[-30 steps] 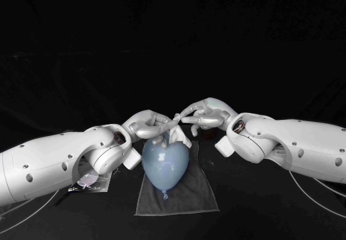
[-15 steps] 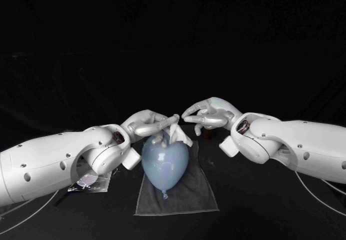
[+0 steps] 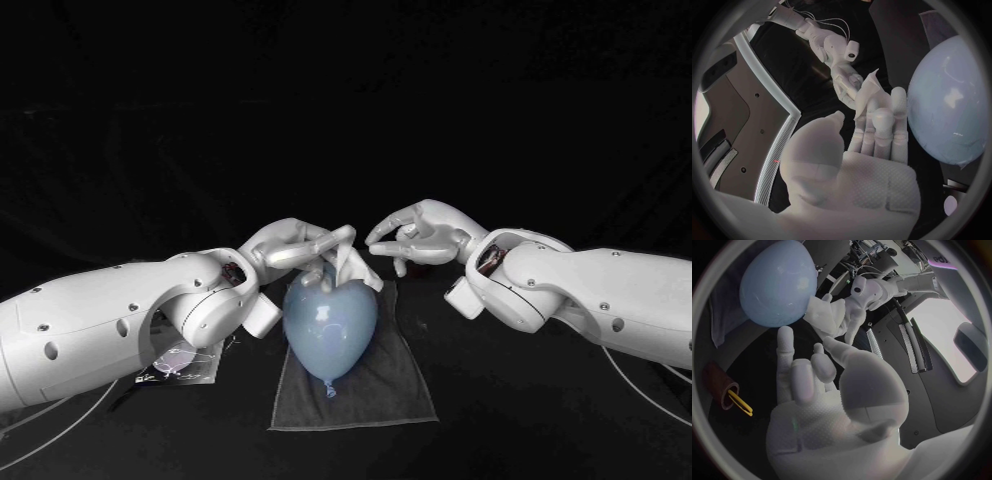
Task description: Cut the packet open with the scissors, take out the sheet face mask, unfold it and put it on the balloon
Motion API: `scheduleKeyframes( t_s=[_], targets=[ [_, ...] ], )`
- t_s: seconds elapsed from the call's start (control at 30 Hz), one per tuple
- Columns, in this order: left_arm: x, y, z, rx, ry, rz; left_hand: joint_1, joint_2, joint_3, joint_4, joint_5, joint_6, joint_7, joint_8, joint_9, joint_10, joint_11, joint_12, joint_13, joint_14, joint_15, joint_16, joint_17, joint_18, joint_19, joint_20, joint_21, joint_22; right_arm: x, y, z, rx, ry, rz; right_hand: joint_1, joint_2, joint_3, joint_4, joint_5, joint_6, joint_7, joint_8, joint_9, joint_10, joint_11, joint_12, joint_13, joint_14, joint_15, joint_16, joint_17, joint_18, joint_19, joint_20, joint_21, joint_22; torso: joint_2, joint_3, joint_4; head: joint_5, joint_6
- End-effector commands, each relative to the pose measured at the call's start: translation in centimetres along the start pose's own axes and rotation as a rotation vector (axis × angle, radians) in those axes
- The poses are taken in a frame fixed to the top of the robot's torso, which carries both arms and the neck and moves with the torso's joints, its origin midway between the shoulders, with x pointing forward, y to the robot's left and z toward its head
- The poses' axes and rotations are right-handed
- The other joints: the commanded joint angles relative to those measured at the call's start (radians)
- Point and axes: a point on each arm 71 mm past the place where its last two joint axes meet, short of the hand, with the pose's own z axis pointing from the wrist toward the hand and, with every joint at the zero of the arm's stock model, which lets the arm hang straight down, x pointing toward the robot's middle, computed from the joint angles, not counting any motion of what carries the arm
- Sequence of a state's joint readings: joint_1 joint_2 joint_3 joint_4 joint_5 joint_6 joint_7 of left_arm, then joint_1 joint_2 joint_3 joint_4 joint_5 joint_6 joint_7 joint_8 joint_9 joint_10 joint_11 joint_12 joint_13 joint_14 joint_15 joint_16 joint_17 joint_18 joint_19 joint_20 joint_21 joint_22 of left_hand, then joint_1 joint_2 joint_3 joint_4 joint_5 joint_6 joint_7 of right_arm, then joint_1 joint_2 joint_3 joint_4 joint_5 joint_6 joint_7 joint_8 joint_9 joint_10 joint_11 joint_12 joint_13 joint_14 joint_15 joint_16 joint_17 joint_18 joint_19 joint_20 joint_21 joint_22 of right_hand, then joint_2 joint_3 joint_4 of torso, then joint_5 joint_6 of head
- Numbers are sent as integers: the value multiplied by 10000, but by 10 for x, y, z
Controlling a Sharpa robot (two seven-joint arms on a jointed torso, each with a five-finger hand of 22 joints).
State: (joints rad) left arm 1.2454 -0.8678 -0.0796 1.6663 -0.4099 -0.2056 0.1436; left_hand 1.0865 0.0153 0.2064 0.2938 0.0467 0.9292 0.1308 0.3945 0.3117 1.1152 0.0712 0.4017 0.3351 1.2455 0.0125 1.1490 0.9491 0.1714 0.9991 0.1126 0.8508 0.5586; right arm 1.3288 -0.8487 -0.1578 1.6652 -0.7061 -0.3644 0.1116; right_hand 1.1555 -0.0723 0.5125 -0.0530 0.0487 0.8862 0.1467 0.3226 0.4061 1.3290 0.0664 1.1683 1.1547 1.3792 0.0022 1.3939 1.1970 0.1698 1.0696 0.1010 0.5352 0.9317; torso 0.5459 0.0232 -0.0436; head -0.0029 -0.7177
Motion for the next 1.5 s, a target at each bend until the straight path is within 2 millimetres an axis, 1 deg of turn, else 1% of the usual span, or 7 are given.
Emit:
scheduleKeyframes(
  t_s=[0.03, 0.23, 0.3, 0.43, 0.6, 0.73, 1.5],
  targets=[
    [-2, -1, -1, 145, -104, -331, 5, -110, -55, 1, 5, 82, -9, 62, 8, 45, -36, 38, 10, 20, -60, 41, 24, 121, 43, -28, -21, -12, -1, -7, -2, 486, 28, -132, -384, -158, -352, 257, -3, -60, 84, -172, -80, -111, 48, -70, -39, -68, 61, -39, -39, 89, 3, 118, -82, -46, 0, -9, 10, -9, 6],
    [-8, 1, -4, 67, -297, -654, 839, -434, -168, -216, 10, 58, -49, 85, 1, 32, -74, 63, 36, 60, -96, 81, 32, 117, 63, -58, -20, -11, -5, -20, -9, 1394, -121, 367, -1151, -580, -1542, 1347, -5, -251, 141, -544, -219, -397, 130, -270, -291, -233, 147, -73, -182, 103, 6, 222, -297, -220, -3, -14, 18, 4, 4],
    [-9, 1, -5, 43, -374, -706, 2663, -496, 456, -1198, 40, 120, -253, 154, 19, 5, -234, 25, 12, 88, -224, 108, 47, 129, 73, -100, -6, -2, -6, -23, -11, 1679, -113, 514, -1230, -590, -1794, 1655, -10, -257, 151, -592, -225, -470, 147, -310, -349, -266, 160, -71, -203, 105, 15, 237, -344, -260, -5, -21, 11, 13, 9],
    [-10, 2, -5, 5, -504, -800, 4296, -513, 1761, -2450, 29, 471, -107, 429, 140, 268, -242, -39, -90, 148, -297, 154, 114, 125, 115, -298, 272, 184, -4, -32, -17, 2352, -35, 885, -1277, -589, -2263, 2245, -9, -194, 156, -633, -214, -570, 157, -342, -429, -335, 176, -83, -274, 110, 36, 257, -431, -335, -6, -19, 12, 38, -3],
    [-12, 2, -6, 28, -674, -1047, 3668, -898, 3224, -2701, 34, 479, -113, 568, 256, 520, -233, -138, -196, 139, -276, 89, -12, 112, -187, -305, 765, 583, 2, -41, -23, 3276, 128, 1786, -1192, -535, -2797, 3007, -12, -69, 127, -630, -179, -592, 137, -297, -459, -310, 159, -32, -243, 117, 114, 250, -492, -402, -9, -12, 9, 49, 30],
    [-14, 2, -6, 86, -815, -1275, 3462, -910, 3441, -2705, 19, 412, -104, 610, 311, 465, -226, -120, -172, 30, -257, -15, -164, 105, -270, -285, 808, 628, 8, -46, -27, 3826, 330, 2897, -1023, -454, -3113, 3417, -11, -76, 128, -664, -170, -565, 135, -226, -437, -293, 154, -5, -233, 115, 162, 241, -520, -432, -8, -9, 1, 39, 38],
    [-5, -1, -4, 240, -205, -1753, 2998, -742, 3822, -2715, 18, 47, -65, 700, 515, -42, -171, 206, 121, -154, -191, -16, -258, 103, -468, -205, 822, 676, 42, -26, -19, 2707, 1613, 6434, -1336, 56, -4408, 3449, -13, -495, 321, -951, -214, -690, 317, -18, -395, -416, 316, 93, -244, 90, 77, 360, -622, -472, 1, -10, -1, -56, 84]
  ],
)
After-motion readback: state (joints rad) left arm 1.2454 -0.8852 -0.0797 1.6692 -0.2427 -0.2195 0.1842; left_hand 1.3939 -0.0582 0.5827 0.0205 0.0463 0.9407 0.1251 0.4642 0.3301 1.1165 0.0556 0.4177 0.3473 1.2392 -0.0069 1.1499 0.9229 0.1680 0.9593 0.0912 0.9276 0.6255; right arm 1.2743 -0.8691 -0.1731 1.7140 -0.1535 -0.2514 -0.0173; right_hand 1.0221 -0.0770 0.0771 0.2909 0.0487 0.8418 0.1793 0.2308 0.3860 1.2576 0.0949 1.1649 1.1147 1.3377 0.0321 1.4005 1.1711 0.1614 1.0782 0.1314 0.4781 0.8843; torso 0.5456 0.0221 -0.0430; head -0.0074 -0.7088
